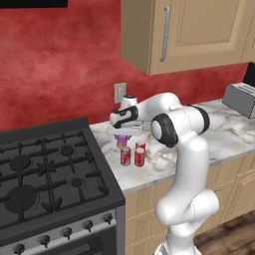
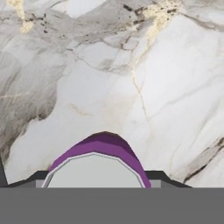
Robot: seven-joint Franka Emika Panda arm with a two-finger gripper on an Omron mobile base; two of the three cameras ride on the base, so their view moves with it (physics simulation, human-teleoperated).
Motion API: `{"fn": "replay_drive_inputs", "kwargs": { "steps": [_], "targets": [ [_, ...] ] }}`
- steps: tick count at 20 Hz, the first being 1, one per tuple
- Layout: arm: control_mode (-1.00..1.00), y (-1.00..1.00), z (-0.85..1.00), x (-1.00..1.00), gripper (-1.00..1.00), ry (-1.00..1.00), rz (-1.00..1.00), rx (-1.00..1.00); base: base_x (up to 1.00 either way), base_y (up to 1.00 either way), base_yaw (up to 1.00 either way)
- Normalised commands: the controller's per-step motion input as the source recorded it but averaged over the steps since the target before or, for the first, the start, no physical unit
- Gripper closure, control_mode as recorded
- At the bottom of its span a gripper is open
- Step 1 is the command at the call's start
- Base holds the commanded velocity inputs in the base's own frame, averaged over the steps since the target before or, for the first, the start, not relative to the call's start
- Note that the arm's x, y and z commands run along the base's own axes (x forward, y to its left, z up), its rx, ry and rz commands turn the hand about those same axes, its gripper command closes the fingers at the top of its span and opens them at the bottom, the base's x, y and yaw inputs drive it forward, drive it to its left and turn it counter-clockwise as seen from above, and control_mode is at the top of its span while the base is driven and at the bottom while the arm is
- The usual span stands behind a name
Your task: Four empty soda cans are scattered around the kitchen. Gather all the cans and cluster them next to the stove for recycling.
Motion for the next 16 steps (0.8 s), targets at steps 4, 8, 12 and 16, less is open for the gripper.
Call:
{"fn": "replay_drive_inputs", "kwargs": {
  "steps": [4,8,12,16],
  "targets": [
    [-1.00,0.00,-0.12,-0.01,-1.00,0.01,-0.01,-0.04,0.00,0.00,0.00],
    [-1.00,0.00,-0.02,-0.04,-1.00,0.00,-0.01,-0.05,0.00,0.00,0.00],
    [-1.00,0.00,0.00,-0.07,-1.00,0.00,-0.01,-0.05,0.00,0.00,0.00],
    [-1.00,-0.01,0.01,-0.09,-1.00,0.00,-0.01,-0.04,0.00,0.00,0.00]
  ]
}}
